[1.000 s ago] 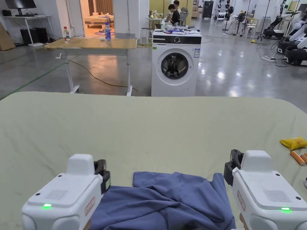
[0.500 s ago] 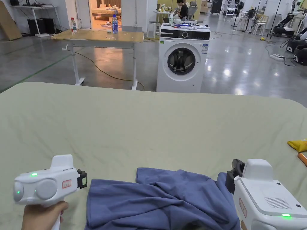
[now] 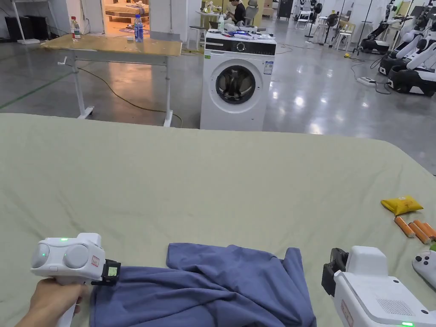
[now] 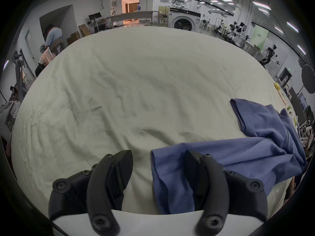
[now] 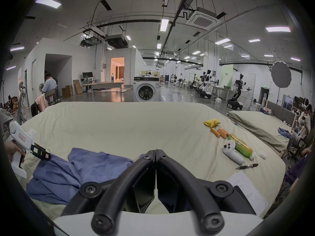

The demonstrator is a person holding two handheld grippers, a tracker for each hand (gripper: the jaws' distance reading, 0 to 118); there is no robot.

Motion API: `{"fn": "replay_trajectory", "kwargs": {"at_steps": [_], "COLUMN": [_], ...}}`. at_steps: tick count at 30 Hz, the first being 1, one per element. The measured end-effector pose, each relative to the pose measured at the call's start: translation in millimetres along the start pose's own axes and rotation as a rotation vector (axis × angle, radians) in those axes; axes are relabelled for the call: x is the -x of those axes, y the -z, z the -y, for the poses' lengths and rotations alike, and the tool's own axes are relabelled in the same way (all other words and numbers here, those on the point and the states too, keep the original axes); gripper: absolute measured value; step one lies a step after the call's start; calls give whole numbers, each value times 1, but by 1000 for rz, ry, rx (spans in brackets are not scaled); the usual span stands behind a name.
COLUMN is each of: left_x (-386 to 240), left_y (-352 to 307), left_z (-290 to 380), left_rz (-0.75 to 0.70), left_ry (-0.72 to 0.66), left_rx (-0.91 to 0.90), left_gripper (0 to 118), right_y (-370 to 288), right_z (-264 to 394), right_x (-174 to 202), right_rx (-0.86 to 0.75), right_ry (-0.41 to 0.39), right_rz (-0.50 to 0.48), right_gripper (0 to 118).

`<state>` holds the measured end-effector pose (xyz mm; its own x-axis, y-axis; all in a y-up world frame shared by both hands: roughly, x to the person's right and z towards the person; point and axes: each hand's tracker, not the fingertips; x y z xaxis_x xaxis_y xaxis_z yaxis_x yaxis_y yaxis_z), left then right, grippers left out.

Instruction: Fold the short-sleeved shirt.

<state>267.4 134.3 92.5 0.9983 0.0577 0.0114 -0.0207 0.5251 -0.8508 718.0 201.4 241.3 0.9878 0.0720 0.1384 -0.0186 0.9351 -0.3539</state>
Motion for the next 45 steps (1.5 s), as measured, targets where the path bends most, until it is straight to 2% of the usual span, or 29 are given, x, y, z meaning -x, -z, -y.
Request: {"fn": "replay_trajectory", "kwargs": {"at_steps": [1, 2, 3, 4, 9, 10, 12, 14, 15, 19, 23, 24, 25, 26, 27, 33, 37, 45], "left_x": [-1, -2, -3, -1, 2, 3, 2, 3, 3, 6, 10, 7, 7, 8, 9, 10, 12, 24], "left_y": [-2, -4, -6, -1, -2, -5, -14, -23, -28, -42, -48, -52, -54, -54, -55, -56, -68, -132], "left_z": [-1, -1, -1, -3, 0, 0, 3, 6, 7, 13, 18, 22, 24, 24, 25, 24, 13, -26], "left_rz": [-6, -11, -6, 4, 36, 41, 71, 66, 70, 93, 103, 102, 103, 103, 105, 105, 107, 83], "left_ry": [-6, -9, 2, 16, 33, 35, 49, 58, 56, 24, 8, 7, 4, -3, -9, -3, 5, 21], "left_rx": [-4, -24, -48, -50, -69, -78, -121, -143, -154, -202, -227, -229, -230, -233, -235, -254, -303, -461], "left_gripper": [45, 23, 7, 1, 0, 0, 0, 0, 0, 0, 0, 0, 0, 0, 0, 0, 0, 0], "right_y": [2, 5, 9, 14, 52, 62, 87, 113, 125, 174, 209, 214, 217, 220, 220, 193, 168, 111], "right_z": [0, 0, -1, -2, -18, -21, -26, -28, -28, -20, -1, 4, 8, 12, 16, 1, -27, -102], "right_x": [-3, -6, -9, -11, -15, -15, -15, -11, -9, -1, 10, 12, 12, 12, 11, 0, -14, -41], "right_rx": [6, 17, 31, 44, 165, 190, 279, 345, 379, 507, 648, 668, 691, 709, 704, 615, 496, 277], "right_ry": [6, 12, 19, 30, 42, 51, 48, 37, 39, 56, 5, -13, -20, -24, -12, -13, 5, -28], "right_rz": [5, 7, 5, 1, -34, -52, -77, -87, -92, -104, -141, -147, -146, -145, -159, -170, -160, -114], "right_gripper": [0, 0, 0, 0, 2, 8, 40, 65, 68, 67, 65, 59, 47, 23, 7, 4, 4, 4]}}
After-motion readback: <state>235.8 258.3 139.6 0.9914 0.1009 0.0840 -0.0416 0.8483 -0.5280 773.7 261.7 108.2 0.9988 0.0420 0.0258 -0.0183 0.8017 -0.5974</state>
